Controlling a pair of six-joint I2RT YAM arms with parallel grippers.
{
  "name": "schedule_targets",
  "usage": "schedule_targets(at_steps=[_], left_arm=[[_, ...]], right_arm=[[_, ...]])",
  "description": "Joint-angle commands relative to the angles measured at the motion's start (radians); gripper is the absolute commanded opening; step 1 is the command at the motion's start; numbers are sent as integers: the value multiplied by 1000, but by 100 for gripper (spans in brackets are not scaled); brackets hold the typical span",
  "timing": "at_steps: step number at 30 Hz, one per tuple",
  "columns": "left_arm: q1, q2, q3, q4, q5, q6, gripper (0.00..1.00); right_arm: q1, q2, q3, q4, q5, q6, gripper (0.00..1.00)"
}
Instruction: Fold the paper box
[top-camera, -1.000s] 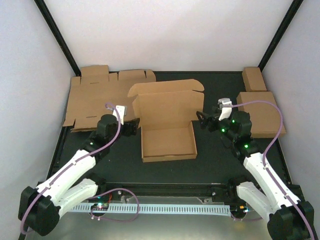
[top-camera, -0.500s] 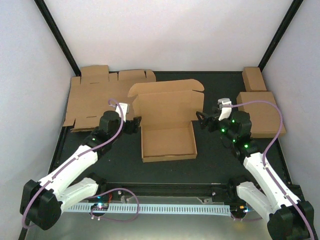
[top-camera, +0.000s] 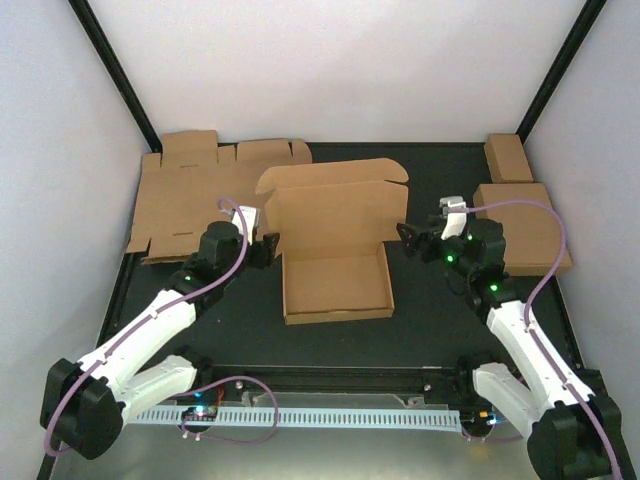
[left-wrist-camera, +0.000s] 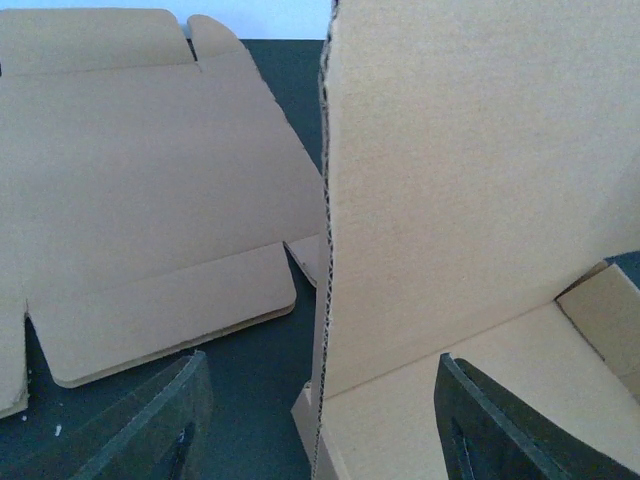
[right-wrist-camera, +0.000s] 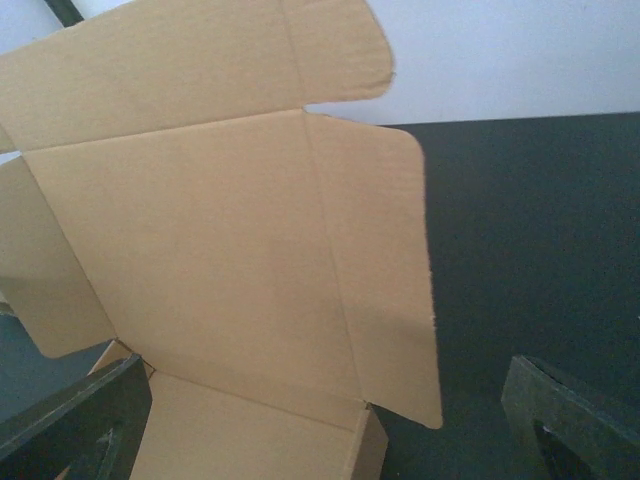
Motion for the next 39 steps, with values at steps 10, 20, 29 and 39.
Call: schedule_targets(at_steps=[10,20,29,39], left_arm=[[-2,37,82,5,-3,32,61],[10,105,172,-22,19,22,60],[15,146,217,-36,23,20,57],[23,167,240,-38,43,21,51]], right_arm=[[-148,186,105,90,-204,58,98],[-147,408,332,-83,-285,-115,78],[-147,532,392,-45,-384,-151,82],[-102,574,423,-84,-378,-164,72]])
